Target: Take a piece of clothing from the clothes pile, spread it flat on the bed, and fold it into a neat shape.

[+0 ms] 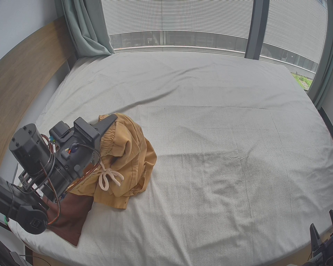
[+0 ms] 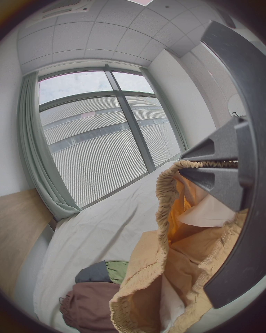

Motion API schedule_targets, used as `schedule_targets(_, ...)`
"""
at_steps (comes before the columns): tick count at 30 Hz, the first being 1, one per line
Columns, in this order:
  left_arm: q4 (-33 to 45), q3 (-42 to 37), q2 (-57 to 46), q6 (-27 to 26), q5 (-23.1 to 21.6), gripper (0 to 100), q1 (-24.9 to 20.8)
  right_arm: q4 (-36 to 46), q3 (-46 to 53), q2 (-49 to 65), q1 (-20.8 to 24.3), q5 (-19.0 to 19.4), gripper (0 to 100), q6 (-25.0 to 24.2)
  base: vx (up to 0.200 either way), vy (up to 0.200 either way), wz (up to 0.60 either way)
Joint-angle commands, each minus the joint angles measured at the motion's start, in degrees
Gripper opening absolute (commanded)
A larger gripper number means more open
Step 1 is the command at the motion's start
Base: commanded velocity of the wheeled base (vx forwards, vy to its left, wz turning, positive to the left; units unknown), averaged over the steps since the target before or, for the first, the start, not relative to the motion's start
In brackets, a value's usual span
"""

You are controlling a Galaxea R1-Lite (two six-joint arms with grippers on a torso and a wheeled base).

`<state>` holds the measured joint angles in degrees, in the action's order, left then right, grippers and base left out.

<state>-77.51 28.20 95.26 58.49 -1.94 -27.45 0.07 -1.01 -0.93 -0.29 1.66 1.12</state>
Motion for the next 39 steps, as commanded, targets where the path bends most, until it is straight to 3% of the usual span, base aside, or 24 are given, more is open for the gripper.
schedule_targets(1,0.5,0.6,-0.2,2.6,2.6,0,-3.3,0.0,1.0,0.9,0.0,0.0,100,0.0,0.0,0.0,0.0)
schedule_targets(7,0.8,2.2,0.1,3.1,7.3,0,-8.8,0.0,1.0,0.9,0.0,0.0,100,0.0,0.0,0.0,0.0)
schedule_targets(20,3.3,6.3,0.5,4.6,6.6,0,-18.2,0.0,1.0,0.9,0.1,0.0,100,0.0,0.0,0.0,0.0)
schedule_targets(27,6.2,9.9,0.8,5.5,4.9,0,-21.0,0.0,1.0,0.9,0.0,0.0,100,0.0,0.0,0.0,0.0)
schedule_targets(34,6.8,11.1,4.1,7.6,-1.3,0,-21.9,0.0,1.0,0.9,0.0,0.0,100,-0.1,0.0,0.0,0.0)
schedule_targets(39,6.8,13.8,8.2,7.7,-1.9,0,-23.6,0.0,1.0,0.9,0.0,0.0,100,0.0,0.0,0.0,0.0)
